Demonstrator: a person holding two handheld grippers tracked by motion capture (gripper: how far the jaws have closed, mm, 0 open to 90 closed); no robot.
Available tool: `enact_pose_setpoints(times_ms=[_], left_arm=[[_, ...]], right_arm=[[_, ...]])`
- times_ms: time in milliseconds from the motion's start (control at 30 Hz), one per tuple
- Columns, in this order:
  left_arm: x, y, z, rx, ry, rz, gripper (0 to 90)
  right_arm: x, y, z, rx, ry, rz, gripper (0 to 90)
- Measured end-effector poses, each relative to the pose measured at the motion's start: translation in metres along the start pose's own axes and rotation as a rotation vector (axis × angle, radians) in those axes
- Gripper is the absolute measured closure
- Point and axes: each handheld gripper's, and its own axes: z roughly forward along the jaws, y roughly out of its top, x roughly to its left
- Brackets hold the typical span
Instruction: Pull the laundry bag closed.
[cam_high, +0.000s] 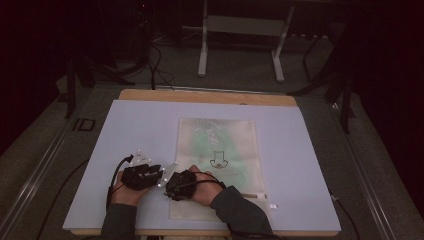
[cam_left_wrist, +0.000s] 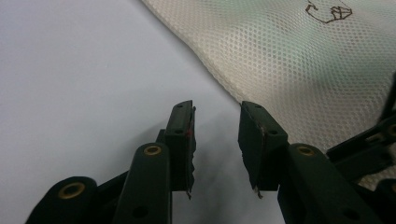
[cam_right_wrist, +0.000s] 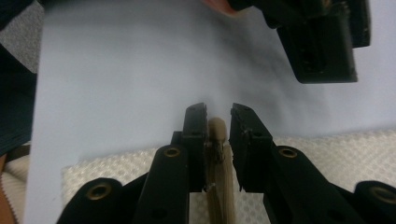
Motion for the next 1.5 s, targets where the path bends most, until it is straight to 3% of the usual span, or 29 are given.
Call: enact_pose_setpoints(times_ms=[167,367,500,700,1000,1133,1300,1500], left_arm=[[0.0,0.0,0.0,0.001,0.0,0.0,65.1],[-0.001,0.0,0.0,0.002,-0.001,0.004,65.0],[-0.001,0.0,0.0,0.002,-0.001,0.0,64.5],[-0.002,0.0,-0.001,-0.001,-0.003,0.002,64.5],[-0.005,0.001,0.001,0.009,-0.011,0.018,64.4],[-0.007,0.001,0.0,0.008,-0.012,0.014,63.7],[-0.008,0.001,0.0,0.01,-0.021,0.019,63.5],[-0.012,0.001,0.002,0.02,-0.041,0.024,63.5]], right_arm=[[0.001,0.003,0.009,0.025,-0.011,0.003,75.7],[0.003,0.004,0.009,0.022,-0.021,-0.006,81.0],[0.001,0.004,0.001,-0.028,-0.013,0.013,81.0],[0.003,0.001,-0.012,-0.052,-0.02,0.015,81.0],[0.003,-0.017,-0.022,-0.034,-0.018,0.019,81.0],[0.0,-0.027,-0.018,-0.012,-0.001,0.035,79.2],[-0.007,-0.03,-0.015,-0.022,0.046,0.083,74.9],[-0.009,-0.029,-0.012,-0.026,0.068,0.099,81.1]])
